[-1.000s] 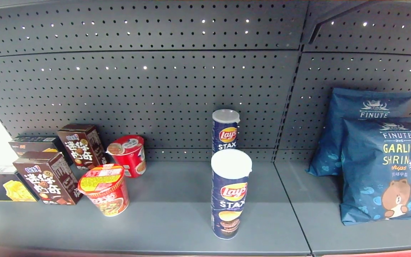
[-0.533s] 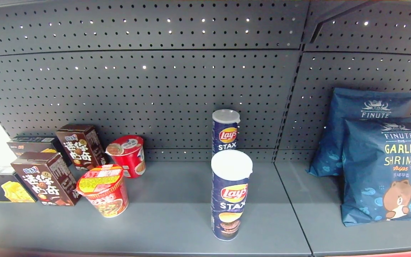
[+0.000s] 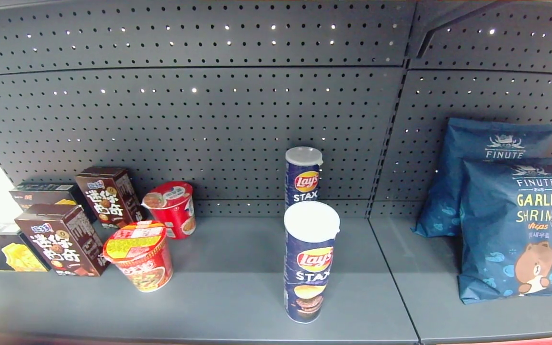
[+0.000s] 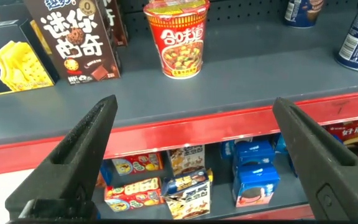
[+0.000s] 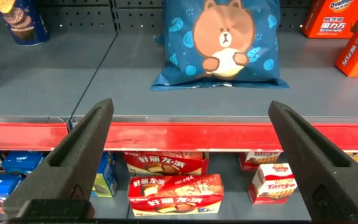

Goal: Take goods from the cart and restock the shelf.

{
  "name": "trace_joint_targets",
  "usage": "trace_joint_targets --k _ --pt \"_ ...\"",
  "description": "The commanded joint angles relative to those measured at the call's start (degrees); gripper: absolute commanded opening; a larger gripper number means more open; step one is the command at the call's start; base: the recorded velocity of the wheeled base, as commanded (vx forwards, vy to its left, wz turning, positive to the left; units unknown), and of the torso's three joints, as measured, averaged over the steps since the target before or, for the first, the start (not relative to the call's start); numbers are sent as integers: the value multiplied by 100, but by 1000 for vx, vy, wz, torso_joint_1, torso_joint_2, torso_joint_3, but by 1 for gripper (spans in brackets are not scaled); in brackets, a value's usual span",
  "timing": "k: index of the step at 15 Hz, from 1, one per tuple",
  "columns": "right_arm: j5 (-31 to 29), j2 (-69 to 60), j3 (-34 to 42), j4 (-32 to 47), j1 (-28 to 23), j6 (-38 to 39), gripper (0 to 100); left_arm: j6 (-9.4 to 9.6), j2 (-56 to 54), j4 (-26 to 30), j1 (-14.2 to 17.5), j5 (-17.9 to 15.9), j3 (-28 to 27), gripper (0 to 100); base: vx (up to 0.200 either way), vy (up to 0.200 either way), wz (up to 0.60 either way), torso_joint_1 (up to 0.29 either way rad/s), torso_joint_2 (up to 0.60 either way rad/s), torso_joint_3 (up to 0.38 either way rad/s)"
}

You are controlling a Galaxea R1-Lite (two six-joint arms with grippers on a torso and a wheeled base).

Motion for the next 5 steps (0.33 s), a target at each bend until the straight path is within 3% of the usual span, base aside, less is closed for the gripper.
trace_joint_targets --k 1,5 --pt "3 7 0 -2 0 -1 100 2 -5 -1 1 0 1 100 0 0 0 0 0 0" --pt "3 7 0 7 0 -10 100 2 -5 -1 1 0 1 100 0 0 0 0 0 0"
